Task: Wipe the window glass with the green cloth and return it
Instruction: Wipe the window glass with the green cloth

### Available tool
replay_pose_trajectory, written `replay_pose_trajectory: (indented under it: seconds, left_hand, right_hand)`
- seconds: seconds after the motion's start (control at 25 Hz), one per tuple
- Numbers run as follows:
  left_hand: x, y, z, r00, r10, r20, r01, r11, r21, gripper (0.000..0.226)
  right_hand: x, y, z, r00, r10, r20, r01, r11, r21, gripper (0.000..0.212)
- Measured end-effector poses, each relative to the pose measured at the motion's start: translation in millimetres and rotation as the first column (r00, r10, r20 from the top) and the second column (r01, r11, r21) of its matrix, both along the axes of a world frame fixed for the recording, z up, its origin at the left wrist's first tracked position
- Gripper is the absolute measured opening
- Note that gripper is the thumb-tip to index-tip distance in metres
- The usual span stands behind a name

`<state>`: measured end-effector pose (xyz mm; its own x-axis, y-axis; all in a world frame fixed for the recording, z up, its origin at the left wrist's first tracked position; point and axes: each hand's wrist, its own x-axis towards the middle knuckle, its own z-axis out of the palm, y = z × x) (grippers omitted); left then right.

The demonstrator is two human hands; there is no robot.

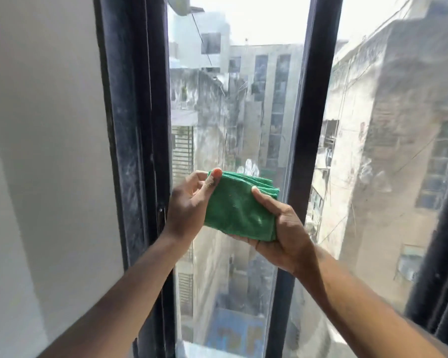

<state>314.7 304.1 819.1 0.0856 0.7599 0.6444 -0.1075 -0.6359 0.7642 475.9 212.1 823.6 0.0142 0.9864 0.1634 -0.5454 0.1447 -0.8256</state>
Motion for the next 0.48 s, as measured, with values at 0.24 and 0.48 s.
replay_pose_trajectory:
  seconds: [0.24, 0.48]
  left_hand:
    - [-16, 77, 27, 0.672, 0.741, 0.013, -0.595, 0.529, 0.605, 0.051]
    - [-33, 134, 8, 0.516, 0.856, 0.026, -0.624, 0.355, 0.696, 0.074]
  right_hand:
    - [21, 31, 48, 0.430, -0.894, 0.127, 0.446, 0.332, 0.831, 0.040]
    - [-4, 112, 17, -0.624, -0.781, 0.017, -0.312, 0.269, 0.911, 0.073]
